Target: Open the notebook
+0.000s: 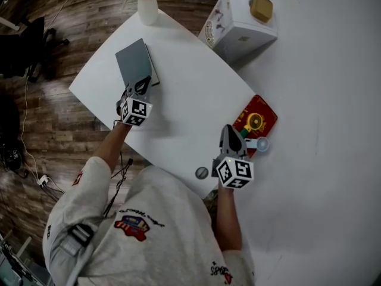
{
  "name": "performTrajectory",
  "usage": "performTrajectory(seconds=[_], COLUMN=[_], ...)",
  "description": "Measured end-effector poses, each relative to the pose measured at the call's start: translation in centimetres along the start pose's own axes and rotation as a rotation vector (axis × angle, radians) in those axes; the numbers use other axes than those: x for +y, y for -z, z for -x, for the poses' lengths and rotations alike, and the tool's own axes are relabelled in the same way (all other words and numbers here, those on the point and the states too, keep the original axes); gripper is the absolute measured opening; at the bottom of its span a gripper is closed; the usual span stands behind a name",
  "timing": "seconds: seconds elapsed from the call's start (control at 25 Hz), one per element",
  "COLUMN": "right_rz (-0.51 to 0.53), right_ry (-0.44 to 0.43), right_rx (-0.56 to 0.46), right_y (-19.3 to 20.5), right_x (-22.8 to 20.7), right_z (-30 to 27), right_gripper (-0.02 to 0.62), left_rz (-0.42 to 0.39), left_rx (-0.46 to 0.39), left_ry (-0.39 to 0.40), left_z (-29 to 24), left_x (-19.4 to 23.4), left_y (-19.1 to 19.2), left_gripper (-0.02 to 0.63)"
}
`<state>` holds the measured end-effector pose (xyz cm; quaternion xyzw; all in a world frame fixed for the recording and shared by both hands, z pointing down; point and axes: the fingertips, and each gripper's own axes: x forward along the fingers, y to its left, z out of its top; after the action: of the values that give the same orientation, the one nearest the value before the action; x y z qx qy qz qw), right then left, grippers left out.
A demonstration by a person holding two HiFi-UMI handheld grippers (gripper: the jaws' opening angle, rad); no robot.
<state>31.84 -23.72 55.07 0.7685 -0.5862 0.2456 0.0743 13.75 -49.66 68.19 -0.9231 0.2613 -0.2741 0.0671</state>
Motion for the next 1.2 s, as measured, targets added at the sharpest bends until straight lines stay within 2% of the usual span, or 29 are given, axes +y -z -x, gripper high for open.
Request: performTrajectory(seconds=[0.2, 0.44, 0.76, 0.92, 1.08, 1.2], right_rz=[0.013, 0.035, 0.051, 0.050, 0.049, 0.048], right_ry=[-0.036, -0.086, -0.114, -0.125, -0.137, -0.149], right_rx=[0.009, 0.013, 0.017, 0.018, 0.017, 0.017], right_y=[0.4, 0.5, 0.6, 0.8, 0.9, 1.0], right_x=[1.8, 4.2, 5.8, 6.4, 7.1, 7.7], right_z=[-0.1, -0.8, -0.5, -0.4, -0.4, -0.4], right_gripper=[0.002, 0.002, 0.002, 0.002, 0.002, 0.002], left_rz=[0.143, 0.336, 0.465, 0.488, 0.538, 0.549], left_rx=[-0.078, -0.120, -0.115, -0.111, -0.075, -0.015], left_ry=[-0.133, -0.236, -0.348, -0.403, -0.477, -0.510], left_z=[4.0, 7.9, 12.5, 14.2, 16.1, 17.2], left_x=[2.7, 5.0, 7.1, 8.1, 9.5, 10.0], left_y=[-0.9, 0.5, 3.4, 4.7, 7.1, 9.4], left_gripper=[0.012, 0.011, 0.011, 0.011, 0.012, 0.012])
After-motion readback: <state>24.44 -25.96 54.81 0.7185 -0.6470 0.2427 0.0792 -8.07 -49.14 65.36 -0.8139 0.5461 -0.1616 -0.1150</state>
